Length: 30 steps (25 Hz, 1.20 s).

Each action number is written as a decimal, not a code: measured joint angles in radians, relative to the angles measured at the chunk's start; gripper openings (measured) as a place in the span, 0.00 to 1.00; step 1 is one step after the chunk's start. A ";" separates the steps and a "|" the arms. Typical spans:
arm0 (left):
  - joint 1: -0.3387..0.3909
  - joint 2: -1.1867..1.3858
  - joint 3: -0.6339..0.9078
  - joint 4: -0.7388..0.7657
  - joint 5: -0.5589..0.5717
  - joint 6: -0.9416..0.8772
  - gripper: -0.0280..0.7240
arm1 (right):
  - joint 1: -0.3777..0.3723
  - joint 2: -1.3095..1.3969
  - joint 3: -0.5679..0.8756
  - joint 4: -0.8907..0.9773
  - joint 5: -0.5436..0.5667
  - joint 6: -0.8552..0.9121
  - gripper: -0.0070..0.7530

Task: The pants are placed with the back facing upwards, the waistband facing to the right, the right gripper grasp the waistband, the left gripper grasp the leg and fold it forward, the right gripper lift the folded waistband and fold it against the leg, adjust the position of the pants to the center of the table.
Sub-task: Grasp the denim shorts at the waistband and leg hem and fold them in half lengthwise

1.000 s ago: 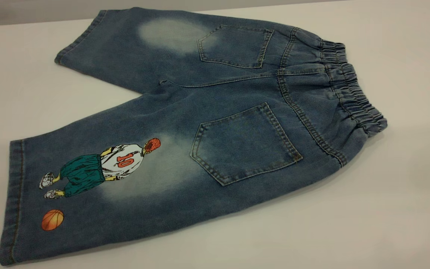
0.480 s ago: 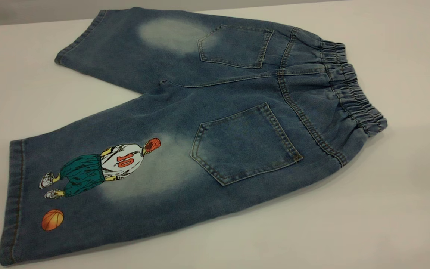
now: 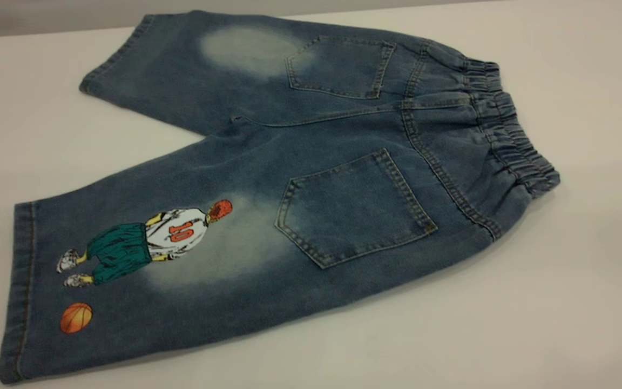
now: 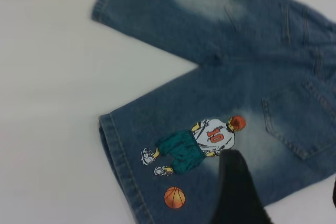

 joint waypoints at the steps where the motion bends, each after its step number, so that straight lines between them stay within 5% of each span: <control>1: 0.000 0.037 -0.003 -0.010 -0.013 0.028 0.57 | 0.000 0.043 0.000 0.033 -0.018 -0.014 0.57; 13: 0.000 0.510 -0.008 -0.102 -0.157 0.492 0.57 | 0.000 0.637 0.001 0.250 -0.313 -0.167 0.52; 20: 0.000 0.614 -0.008 -0.103 -0.172 0.558 0.57 | 0.000 1.043 -0.001 0.414 -0.517 -0.323 0.52; 30: -0.002 0.617 -0.009 -0.224 -0.192 0.659 0.57 | -0.001 1.515 -0.003 0.962 -0.619 -0.804 0.52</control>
